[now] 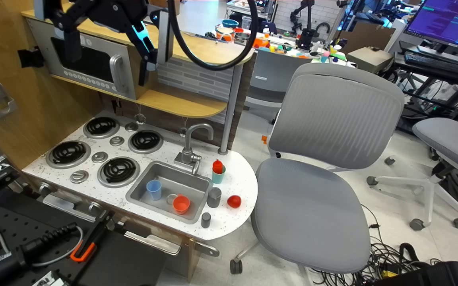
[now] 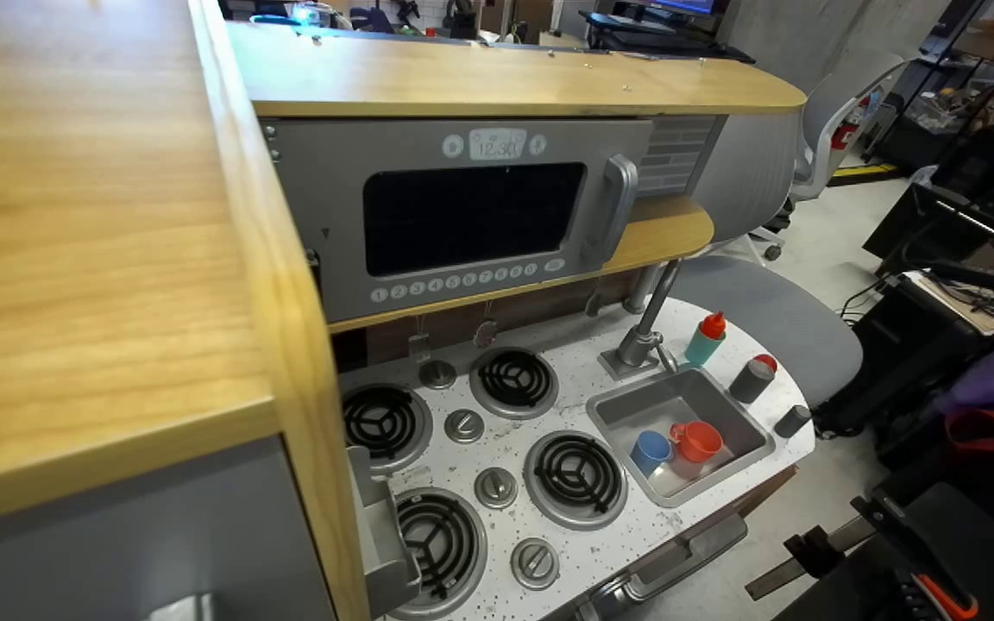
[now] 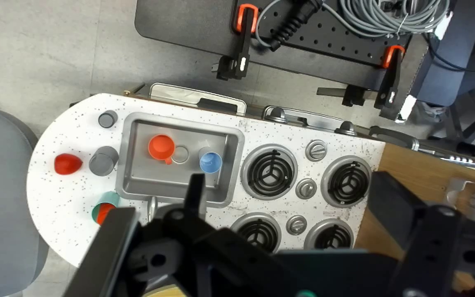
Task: Put the grey thing in the orange cup
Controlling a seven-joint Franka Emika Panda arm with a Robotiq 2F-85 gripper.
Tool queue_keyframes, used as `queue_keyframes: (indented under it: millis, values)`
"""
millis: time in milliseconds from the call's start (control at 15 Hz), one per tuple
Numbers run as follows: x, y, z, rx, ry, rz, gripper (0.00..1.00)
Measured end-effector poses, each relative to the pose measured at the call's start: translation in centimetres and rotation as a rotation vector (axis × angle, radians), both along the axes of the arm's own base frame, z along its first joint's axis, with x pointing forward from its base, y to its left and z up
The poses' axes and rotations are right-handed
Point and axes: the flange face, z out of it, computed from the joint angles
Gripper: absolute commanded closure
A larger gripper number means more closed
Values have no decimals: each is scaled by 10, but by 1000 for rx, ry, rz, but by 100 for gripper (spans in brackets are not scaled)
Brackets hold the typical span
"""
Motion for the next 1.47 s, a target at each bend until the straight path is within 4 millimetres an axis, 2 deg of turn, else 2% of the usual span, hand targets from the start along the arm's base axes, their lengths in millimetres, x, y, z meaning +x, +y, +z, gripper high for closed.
queue_keyframes:
  millis: [533,1000,1133,1467]
  values:
    - [0,0,1,-12,2,-2,0]
    - [-1,-10,-2,-81,12,-54,0]
    - [7,-21,-23,-112,-10,-67,0]
    - [27,-50,-103,-168,21,-101,0]
